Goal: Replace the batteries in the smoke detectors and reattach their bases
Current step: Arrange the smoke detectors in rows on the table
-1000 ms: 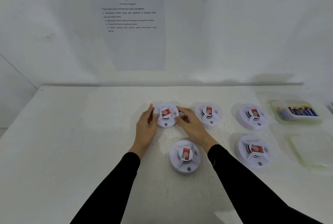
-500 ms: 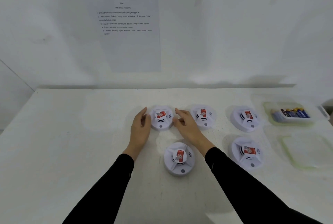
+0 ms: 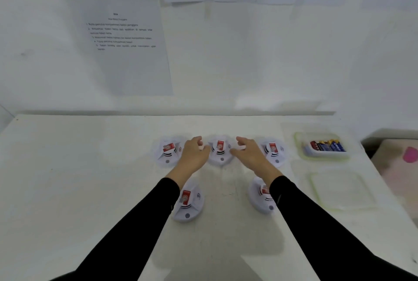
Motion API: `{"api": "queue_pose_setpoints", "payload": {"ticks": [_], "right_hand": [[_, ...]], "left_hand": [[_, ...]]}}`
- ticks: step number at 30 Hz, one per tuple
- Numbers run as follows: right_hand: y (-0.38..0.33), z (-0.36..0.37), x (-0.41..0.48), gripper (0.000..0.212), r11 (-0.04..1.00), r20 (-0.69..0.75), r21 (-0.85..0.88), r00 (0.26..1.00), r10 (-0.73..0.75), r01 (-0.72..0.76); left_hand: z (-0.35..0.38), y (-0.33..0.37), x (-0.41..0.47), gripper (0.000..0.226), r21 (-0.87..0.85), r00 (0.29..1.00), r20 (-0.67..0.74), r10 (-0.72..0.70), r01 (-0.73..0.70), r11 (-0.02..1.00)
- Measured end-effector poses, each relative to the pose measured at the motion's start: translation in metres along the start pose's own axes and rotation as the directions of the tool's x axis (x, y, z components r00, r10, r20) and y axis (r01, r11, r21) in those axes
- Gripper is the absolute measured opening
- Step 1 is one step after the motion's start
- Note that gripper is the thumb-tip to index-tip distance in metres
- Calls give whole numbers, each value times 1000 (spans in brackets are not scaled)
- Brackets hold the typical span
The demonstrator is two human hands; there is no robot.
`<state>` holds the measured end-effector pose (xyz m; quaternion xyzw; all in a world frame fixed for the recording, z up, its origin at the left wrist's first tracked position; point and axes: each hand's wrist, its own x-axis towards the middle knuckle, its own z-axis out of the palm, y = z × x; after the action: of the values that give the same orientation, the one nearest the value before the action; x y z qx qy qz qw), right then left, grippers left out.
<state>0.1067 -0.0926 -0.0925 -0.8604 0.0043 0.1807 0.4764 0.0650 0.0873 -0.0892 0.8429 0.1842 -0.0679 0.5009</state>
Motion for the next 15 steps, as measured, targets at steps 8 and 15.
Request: {"api": "queue_pose_setpoints", "payload": {"ticks": [8, 15], "right_hand": [[20, 3, 18, 81, 998, 164, 18, 985, -57, 55], [27, -17, 11, 70, 982, 197, 107, 965, -174, 155]], "left_hand": [[23, -6, 4, 40, 7, 997, -74, -19, 20, 1000], [28, -7, 4, 37, -287, 999, 47, 10, 4, 958]]}}
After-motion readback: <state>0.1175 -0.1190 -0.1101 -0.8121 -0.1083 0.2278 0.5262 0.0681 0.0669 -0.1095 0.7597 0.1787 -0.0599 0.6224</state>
